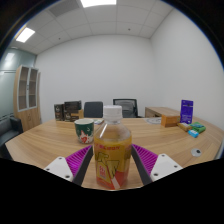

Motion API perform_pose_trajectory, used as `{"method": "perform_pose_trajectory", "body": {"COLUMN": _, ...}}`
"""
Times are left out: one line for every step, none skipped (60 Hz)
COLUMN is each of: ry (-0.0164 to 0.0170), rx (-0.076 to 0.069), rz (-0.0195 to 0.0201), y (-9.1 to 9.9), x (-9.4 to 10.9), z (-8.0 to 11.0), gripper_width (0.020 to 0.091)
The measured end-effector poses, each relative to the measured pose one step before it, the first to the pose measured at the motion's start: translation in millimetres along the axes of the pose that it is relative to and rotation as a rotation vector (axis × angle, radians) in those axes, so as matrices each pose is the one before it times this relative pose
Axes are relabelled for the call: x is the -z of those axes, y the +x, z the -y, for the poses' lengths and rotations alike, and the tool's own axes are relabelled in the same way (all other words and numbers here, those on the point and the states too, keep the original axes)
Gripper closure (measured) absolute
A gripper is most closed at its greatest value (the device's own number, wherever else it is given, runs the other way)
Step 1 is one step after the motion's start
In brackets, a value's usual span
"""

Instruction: Pour water

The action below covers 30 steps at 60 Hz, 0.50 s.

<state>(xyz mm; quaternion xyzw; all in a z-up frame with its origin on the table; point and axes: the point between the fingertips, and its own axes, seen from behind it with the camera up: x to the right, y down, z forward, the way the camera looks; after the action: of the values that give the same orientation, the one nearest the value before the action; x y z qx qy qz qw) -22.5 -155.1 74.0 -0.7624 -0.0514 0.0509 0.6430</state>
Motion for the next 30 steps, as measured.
{"method": "perform_pose_trajectory", "body": {"ry": -0.00184, "rx": -0.0016, "rz": -0.00065, "y": -1.52, "x": -3.38, "z": -0.44, "gripper_width": 0.0278}}
{"method": "perform_pose_trajectory", "body": {"ry": -0.00443, "rx": -0.0002, "rz": 0.00036, "y": -1.59, "x": -3.04, "z": -1.33, "gripper_width": 0.029}}
{"method": "perform_pose_trajectory", "body": {"ry": -0.00482, "rx": 0.0, "rz": -0.0005, "y": -1.15, "x": -2.8, "z": -1.55, "gripper_width": 0.0316}}
{"method": "perform_pose_trajectory", "body": {"ry": -0.00086, "rx": 0.0006, "rz": -0.00215, "y": -1.78, "x": -2.87, "z": -0.94, "gripper_width": 0.0359}}
{"method": "perform_pose_trajectory", "body": {"ry": -0.00005, "rx": 0.0011, "rz": -0.01159, "y": 2.13, "x": -2.08, "z": 0.39, "gripper_width": 0.0402}}
{"method": "perform_pose_trajectory", "body": {"ry": 0.00082, "rx": 0.0053, "rz": -0.00947, "y": 1.81, "x": -1.37, "z": 0.11, "gripper_width": 0.0479}}
{"method": "perform_pose_trajectory", "body": {"ry": -0.00114, "rx": -0.0022, "rz": -0.00237, "y": -0.15, "x": 0.24, "z": 0.5, "gripper_width": 0.0479}}
{"method": "perform_pose_trajectory", "body": {"ry": 0.00319, "rx": -0.0022, "rz": -0.00515, "y": 1.02, "x": 0.82, "z": 1.34, "gripper_width": 0.0486}}
{"method": "perform_pose_trajectory", "body": {"ry": 0.00098, "rx": -0.0009, "rz": -0.00233, "y": 0.33, "x": 0.58, "z": 0.8, "gripper_width": 0.0508}}
{"method": "perform_pose_trajectory", "body": {"ry": 0.00138, "rx": 0.0011, "rz": -0.00065, "y": 0.17, "x": 0.58, "z": 0.36, "gripper_width": 0.0527}}
{"method": "perform_pose_trajectory", "body": {"ry": 0.00175, "rx": 0.0024, "rz": 0.00301, "y": 3.95, "x": -0.35, "z": -0.79, "gripper_width": 0.0549}}
{"method": "perform_pose_trajectory", "body": {"ry": 0.00425, "rx": -0.0001, "rz": 0.00072, "y": -3.08, "x": -0.01, "z": -0.42, "gripper_width": 0.0566}}
{"method": "perform_pose_trajectory", "body": {"ry": 0.00463, "rx": -0.0023, "rz": 0.00329, "y": -0.74, "x": 0.8, "z": 0.39, "gripper_width": 0.0578}}
{"method": "perform_pose_trajectory", "body": {"ry": 0.00288, "rx": -0.0038, "rz": 0.00229, "y": -0.13, "x": 0.34, "z": 0.04, "gripper_width": 0.0594}}
{"method": "perform_pose_trajectory", "body": {"ry": 0.00127, "rx": -0.003, "rz": 0.00114, "y": 0.33, "x": 0.34, "z": -0.5, "gripper_width": 0.0599}}
{"method": "perform_pose_trajectory", "body": {"ry": 0.00451, "rx": -0.0017, "rz": -0.00169, "y": 1.0, "x": 0.11, "z": 0.19, "gripper_width": 0.0606}}
{"method": "perform_pose_trajectory", "body": {"ry": 0.00067, "rx": 0.0, "rz": -0.00151, "y": 0.97, "x": 0.19, "z": -0.26, "gripper_width": 0.0633}}
{"method": "perform_pose_trajectory", "body": {"ry": 0.00113, "rx": -0.0007, "rz": -0.00544, "y": 1.94, "x": 0.38, "z": 0.35, "gripper_width": 0.0634}}
{"method": "perform_pose_trajectory", "body": {"ry": -0.0042, "rx": 0.0045, "rz": -0.00641, "y": 2.36, "x": -0.07, "z": -0.37, "gripper_width": 0.0634}}
{"method": "perform_pose_trajectory", "body": {"ry": -0.00446, "rx": 0.0106, "rz": -0.0057, "y": 2.52, "x": -0.27, "z": 0.31, "gripper_width": 0.0634}}
{"method": "perform_pose_trajectory", "body": {"ry": -0.0048, "rx": 0.0162, "rz": -0.00359, "y": 2.25, "x": -0.59, "z": 0.34, "gripper_width": 0.0633}}
{"method": "perform_pose_trajectory", "body": {"ry": -0.00294, "rx": 0.0156, "rz": -0.00266, "y": 2.16, "x": -0.65, "z": 1.28, "gripper_width": 0.0632}}
{"method": "perform_pose_trajectory", "body": {"ry": 0.00153, "rx": 0.0132, "rz": -0.00222, "y": 2.31, "x": -0.96, "z": 2.74, "gripper_width": 0.0634}}
{"method": "perform_pose_trajectory", "body": {"ry": 0.0031, "rx": 0.0101, "rz": -0.00911, "y": 0.19, "x": -1.03, "z": 3.76, "gripper_width": 0.0633}}
{"method": "perform_pose_trajectory", "body": {"ry": 0.00309, "rx": 0.0095, "rz": -0.00753, "y": 4.49, "x": -1.39, "z": 4.18, "gripper_width": 0.0632}}
{"method": "perform_pose_trajectory", "body": {"ry": 0.00154, "rx": 0.0133, "rz": -0.00943, "y": 5.03, "x": -2.18, "z": 4.58, "gripper_width": 0.0632}}
{"method": "perform_pose_trajectory", "body": {"ry": 0.00049, "rx": 0.0196, "rz": -0.00936, "y": 5.0, "x": -2.93, "z": 4.82, "gripper_width": 0.0634}}
{"method": "perform_pose_trajectory", "body": {"ry": 0.00091, "rx": 0.0253, "rz": -0.00979, "y": 5.43, "x": -3.3, "z": 5.45, "gripper_width": 0.0632}}
{"method": "perform_pose_trajectory", "body": {"ry": 0.00158, "rx": 0.0279, "rz": -0.01047, "y": 5.84, "x": -4.47, "z": 6.02, "gripper_width": 0.0633}}
{"method": "perform_pose_trajectory", "body": {"ry": 0.00249, "rx": 0.0287, "rz": -0.01265, "y": 5.6, "x": -4.93, "z": 6.62, "gripper_width": 0.0632}}
